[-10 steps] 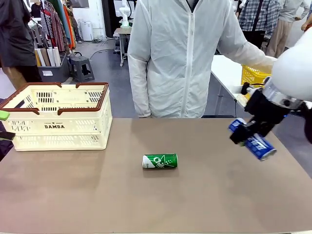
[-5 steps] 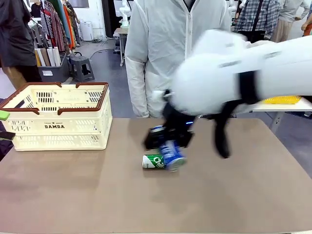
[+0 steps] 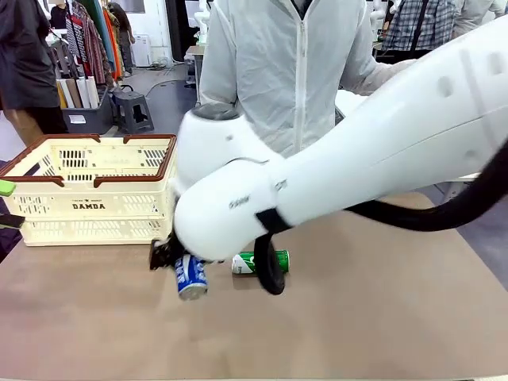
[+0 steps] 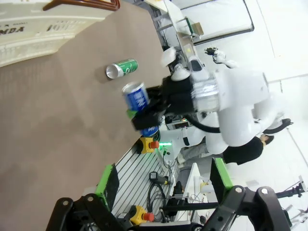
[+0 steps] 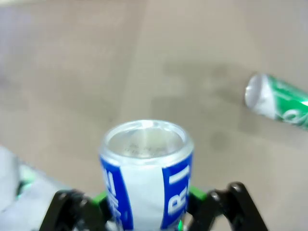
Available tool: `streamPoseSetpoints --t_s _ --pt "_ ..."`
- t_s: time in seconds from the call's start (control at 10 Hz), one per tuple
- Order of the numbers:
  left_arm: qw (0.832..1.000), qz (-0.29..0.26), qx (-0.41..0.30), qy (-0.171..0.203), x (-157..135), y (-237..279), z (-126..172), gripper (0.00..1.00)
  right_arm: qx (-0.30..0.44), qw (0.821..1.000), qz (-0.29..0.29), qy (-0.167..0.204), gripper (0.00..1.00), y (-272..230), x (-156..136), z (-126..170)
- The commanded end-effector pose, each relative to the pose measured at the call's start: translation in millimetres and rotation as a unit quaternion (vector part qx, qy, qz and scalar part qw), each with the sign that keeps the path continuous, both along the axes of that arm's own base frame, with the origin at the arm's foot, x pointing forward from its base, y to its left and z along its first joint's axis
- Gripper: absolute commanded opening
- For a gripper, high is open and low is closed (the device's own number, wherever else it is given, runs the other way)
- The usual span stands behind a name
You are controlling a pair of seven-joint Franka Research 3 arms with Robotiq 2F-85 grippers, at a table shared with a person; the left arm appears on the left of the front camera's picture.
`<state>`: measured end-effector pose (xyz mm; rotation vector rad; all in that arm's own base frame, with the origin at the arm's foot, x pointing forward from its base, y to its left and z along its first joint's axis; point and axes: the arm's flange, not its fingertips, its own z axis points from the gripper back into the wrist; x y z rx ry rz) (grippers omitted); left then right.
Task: Place the drinks into the Shopping basket.
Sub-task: Pick up one drink and place it into the Shopping basket.
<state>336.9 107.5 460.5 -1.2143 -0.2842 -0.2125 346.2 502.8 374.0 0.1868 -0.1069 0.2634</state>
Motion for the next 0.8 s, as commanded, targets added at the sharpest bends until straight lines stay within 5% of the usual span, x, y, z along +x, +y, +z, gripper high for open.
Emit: streamPoseSetpoints --t_s 0.0,0.1,0.2,0.3,0.4,0.5,0.7 --pt "1.000 -0.003 0.001 0.004 -2.4 2.1 2.8 1.00 -0.018 0.999 0.037 0.022 0.00 36.3 -9.1 -3.1" --pt "1.000 -0.003 0.001 0.004 -2.4 2.1 2.8 1.00 0.000 0.992 0.118 0.053 0.00 28.8 -19.0 7.2" --pt "1.000 -0.003 0.001 0.004 -2.4 2.1 2.8 1.00 -0.011 1.000 0.018 0.015 0.00 18.5 -13.4 -14.9" --pt "1.000 -0.003 0.001 0.004 -2.4 2.1 2.8 1.00 -0.011 1.000 0.018 0.015 0.00 18.5 -13.4 -14.9" --pt "1.000 -0.003 0.001 0.004 -2.4 2.1 2.8 1.00 -0.010 0.998 0.060 0.033 0.00 33.4 -27.3 -19.0" --pt "1.000 -0.003 0.001 0.004 -2.4 2.1 2.8 1.00 -0.057 0.995 -0.022 0.076 0.00 36.5 -32.2 -29.7" --pt "1.000 -0.003 0.001 0.004 -2.4 2.1 2.8 1.00 -0.060 0.992 -0.083 0.076 0.00 50.9 -31.1 -50.1"
